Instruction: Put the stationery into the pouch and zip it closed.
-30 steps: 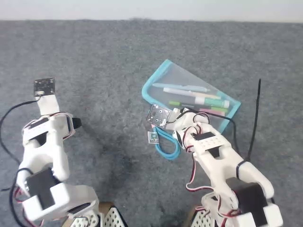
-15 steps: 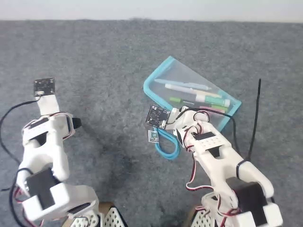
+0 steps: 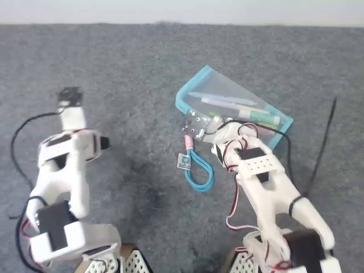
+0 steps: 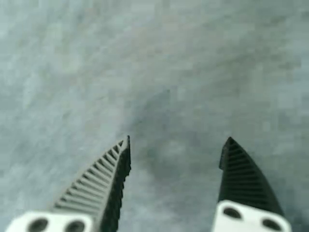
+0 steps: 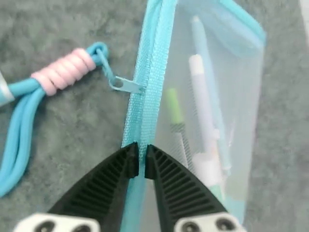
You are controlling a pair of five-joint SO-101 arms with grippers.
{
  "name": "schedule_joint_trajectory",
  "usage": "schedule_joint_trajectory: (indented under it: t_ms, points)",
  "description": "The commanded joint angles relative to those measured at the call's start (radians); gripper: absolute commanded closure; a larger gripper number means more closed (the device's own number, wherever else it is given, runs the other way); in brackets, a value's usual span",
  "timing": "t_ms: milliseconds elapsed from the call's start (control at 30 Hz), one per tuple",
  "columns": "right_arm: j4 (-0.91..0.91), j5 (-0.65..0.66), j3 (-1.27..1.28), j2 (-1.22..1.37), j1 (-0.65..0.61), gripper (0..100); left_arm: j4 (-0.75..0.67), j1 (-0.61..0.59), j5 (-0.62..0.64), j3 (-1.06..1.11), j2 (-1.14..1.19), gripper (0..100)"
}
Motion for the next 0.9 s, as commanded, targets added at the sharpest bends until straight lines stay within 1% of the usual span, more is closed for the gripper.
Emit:
schedule_joint_trajectory:
  t_ms: [0, 67, 167, 233, 300, 400, 467, 533, 600, 767, 867]
  points:
    - [0.016, -0.028, -0.072, -0.105, 0.016, 99.2, 0.172, 0.126, 0.012, -0.16, -0.017, 71]
    - [0.015, -0.028, -0.072, -0.104, 0.018, 99.2, 0.261, 0.16, 0.014, -0.225, -0.017, 71]
    - [0.012, -0.028, -0.072, -0.09, 0.021, 99.2, 0.356, 0.215, 0.012, -0.297, -0.017, 70]
    - [0.022, -0.026, -0.063, -0.074, 0.007, 99.2, 0.39, 0.245, 0.012, -0.314, -0.038, 69]
    - [0.054, -0.023, -0.051, -0.045, -0.022, 99.1, 0.387, 0.252, 0.025, -0.295, -0.098, 69]
    - [0.047, -0.018, -0.046, 0.004, -0.031, 97.3, 0.285, 0.195, 0.064, -0.179, -0.216, 69]
    - [0.004, 0.009, -0.041, 0.036, -0.036, 91.6, 0.166, 0.133, 0.061, -0.051, -0.275, 69]
    - [-0.028, 0.064, -0.035, 0.076, -0.053, 85.3, 0.057, 0.074, 0.041, 0.053, -0.299, 69]
    - [-0.059, 0.078, -0.035, 0.114, -0.076, 82.4, -0.014, 0.032, 0.0, 0.114, -0.29, 69]
    - [-0.137, 0.089, -0.037, 0.186, -0.07, 84.8, -0.087, -0.009, -0.017, 0.139, -0.183, 69]
    - [-0.177, 0.126, -0.037, 0.228, -0.05, 85.0, -0.048, -0.011, -0.017, 0.081, -0.123, 69]
